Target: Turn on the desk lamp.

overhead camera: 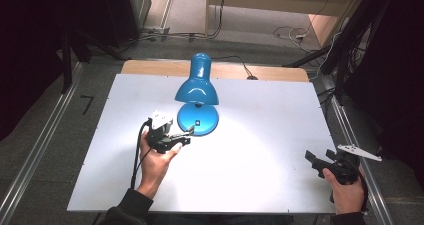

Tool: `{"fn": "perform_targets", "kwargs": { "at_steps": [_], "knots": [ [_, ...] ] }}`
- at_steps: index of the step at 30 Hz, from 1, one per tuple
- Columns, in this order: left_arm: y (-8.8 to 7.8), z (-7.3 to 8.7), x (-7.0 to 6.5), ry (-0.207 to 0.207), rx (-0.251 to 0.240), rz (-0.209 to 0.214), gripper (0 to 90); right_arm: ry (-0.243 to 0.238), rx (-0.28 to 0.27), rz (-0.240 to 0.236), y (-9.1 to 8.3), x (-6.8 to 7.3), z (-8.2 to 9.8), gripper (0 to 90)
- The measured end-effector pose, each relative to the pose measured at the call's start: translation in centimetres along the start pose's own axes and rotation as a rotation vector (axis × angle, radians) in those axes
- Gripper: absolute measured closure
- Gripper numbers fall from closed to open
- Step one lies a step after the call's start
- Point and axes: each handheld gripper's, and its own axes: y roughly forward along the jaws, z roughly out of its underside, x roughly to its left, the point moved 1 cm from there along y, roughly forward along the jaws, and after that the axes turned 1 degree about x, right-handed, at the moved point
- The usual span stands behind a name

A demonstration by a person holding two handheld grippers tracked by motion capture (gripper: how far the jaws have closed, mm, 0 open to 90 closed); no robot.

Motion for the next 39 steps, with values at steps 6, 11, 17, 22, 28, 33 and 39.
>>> {"fn": "perform_targets", "kwargs": {
  "at_steps": [6,11,17,22,28,33,39],
  "knots": [
    [-0.8,0.1,0.5,-0.009,0.004,0.001,16.9,0.002,-0.001,0.0,-0.1,0.0,0.0,12.7],
    [-1.4,0.7,1.0,-0.014,0.009,-0.022,16.7,0.004,0.0,-0.001,-0.1,-0.1,0.1,12.7],
    [-2.1,1.2,1.6,-0.021,0.017,-0.04,16.7,0.002,-0.007,-0.002,-0.2,-0.2,0.1,12.7],
    [-2.7,1.5,2.1,-0.029,0.019,-0.057,16.7,0.002,-0.004,0.0,-0.2,-0.3,0.1,12.7],
    [-3.4,2.0,2.9,-0.041,0.021,-0.074,16.7,0.001,-0.006,0.0,-0.3,-0.3,0.1,12.7],
    [-4.1,2.4,3.4,-0.041,0.02,-0.091,16.6,0.004,-0.005,0.001,-0.3,-0.2,0.1,12.7],
    [-4.7,2.7,3.8,-0.045,0.025,-0.101,16.6,0.005,-0.005,0.0,-0.3,-0.2,0.1,12.7]
  ]
}}
